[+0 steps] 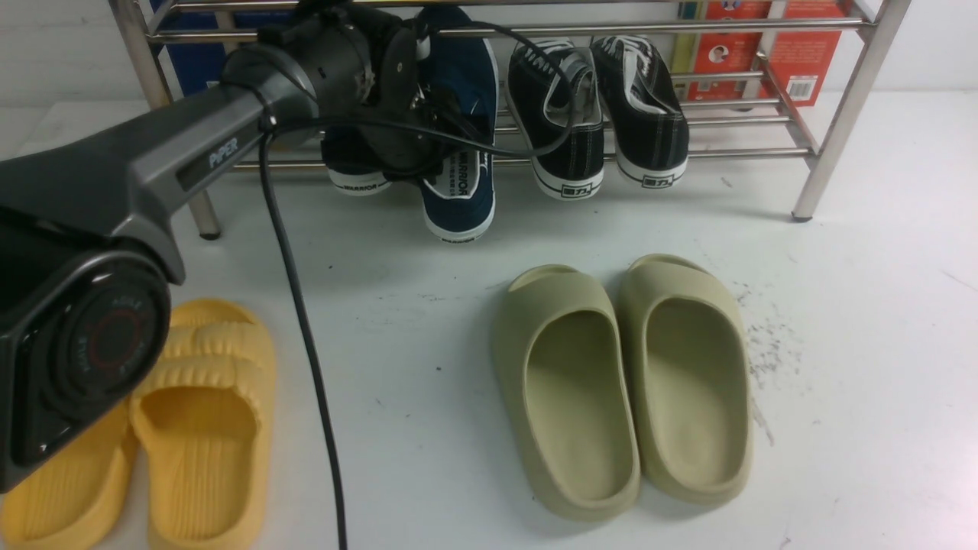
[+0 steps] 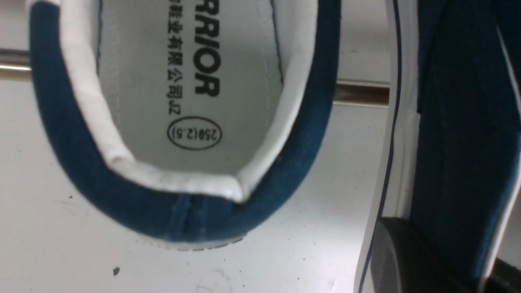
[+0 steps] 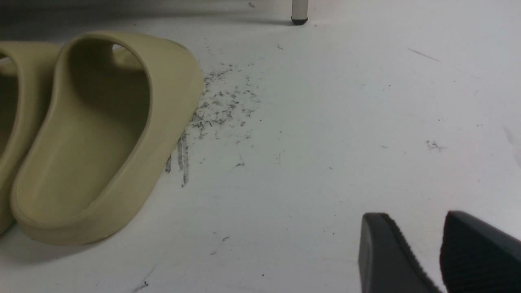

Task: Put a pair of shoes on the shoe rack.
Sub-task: Use the left arm to put a shoe into the shoe rack

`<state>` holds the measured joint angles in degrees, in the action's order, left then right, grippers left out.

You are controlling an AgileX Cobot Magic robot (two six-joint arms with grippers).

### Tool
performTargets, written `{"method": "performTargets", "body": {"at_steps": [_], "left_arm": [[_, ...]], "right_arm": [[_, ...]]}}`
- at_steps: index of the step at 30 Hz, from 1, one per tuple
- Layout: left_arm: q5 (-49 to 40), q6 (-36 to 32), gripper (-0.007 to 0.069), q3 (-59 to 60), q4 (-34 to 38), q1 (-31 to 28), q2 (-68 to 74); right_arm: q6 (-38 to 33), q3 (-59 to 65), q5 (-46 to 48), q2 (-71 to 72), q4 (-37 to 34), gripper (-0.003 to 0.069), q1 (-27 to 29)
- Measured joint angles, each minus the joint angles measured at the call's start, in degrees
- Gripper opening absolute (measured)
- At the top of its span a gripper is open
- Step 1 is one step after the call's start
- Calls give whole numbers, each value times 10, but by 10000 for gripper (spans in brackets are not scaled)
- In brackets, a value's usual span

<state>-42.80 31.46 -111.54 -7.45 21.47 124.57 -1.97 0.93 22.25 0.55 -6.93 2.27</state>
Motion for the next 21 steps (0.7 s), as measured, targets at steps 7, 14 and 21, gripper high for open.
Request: {"method": "performTargets", "body": {"at_steps": [7, 14, 21], "left_arm": [[12, 0, 6, 0, -1, 0, 0], [21, 0, 8, 0, -1, 0, 0], [40, 0, 15, 0, -1, 0, 0]], "right_arm": [[0, 0, 0, 0, 0, 246, 0], [0, 0, 0, 0, 0, 246, 0], [0, 0, 0, 0, 0, 246, 0]]}}
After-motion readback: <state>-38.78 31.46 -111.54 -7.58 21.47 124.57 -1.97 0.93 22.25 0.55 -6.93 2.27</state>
